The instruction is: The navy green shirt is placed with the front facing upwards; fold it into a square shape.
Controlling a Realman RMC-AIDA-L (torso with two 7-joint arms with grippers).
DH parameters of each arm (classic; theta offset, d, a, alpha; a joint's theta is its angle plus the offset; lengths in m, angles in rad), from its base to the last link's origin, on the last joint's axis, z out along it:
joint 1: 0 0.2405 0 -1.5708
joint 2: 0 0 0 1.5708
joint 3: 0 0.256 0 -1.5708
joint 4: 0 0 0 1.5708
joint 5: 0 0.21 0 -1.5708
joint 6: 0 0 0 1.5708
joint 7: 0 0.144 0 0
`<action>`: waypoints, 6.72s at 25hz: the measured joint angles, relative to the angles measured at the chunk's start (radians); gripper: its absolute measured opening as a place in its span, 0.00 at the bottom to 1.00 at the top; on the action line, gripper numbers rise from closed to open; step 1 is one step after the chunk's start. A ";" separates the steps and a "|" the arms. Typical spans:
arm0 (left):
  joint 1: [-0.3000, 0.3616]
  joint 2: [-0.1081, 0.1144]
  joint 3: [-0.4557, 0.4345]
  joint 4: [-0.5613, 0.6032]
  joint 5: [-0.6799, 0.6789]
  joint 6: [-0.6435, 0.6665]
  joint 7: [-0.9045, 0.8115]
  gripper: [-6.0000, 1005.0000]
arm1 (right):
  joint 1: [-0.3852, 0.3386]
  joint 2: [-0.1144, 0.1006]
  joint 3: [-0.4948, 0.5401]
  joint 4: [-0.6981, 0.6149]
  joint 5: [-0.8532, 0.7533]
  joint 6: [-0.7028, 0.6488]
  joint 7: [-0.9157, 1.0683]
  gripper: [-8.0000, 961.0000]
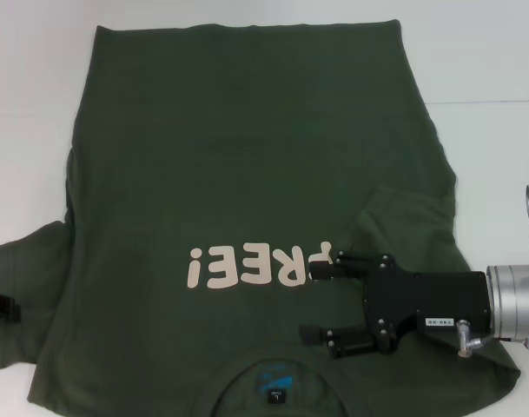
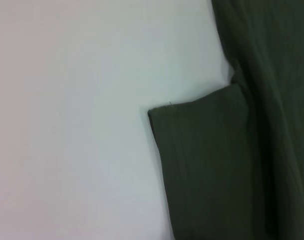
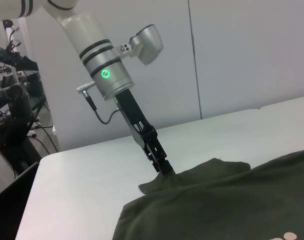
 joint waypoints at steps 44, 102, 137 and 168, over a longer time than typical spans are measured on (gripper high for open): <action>-0.022 0.005 0.023 -0.068 0.003 -0.010 0.028 0.01 | 0.004 0.000 0.000 -0.006 0.000 0.001 0.011 0.98; -0.025 0.034 0.110 0.081 0.005 -0.088 0.030 0.04 | 0.005 0.003 0.008 0.011 0.022 0.025 0.015 0.98; -0.171 -0.023 0.109 -0.274 -0.310 -0.197 0.024 0.07 | -0.007 0.002 0.008 0.026 0.023 0.042 0.001 0.98; -0.096 -0.013 -0.019 -0.416 -0.699 0.082 0.777 0.92 | -0.169 -0.008 0.039 -0.496 0.009 -0.014 0.469 0.98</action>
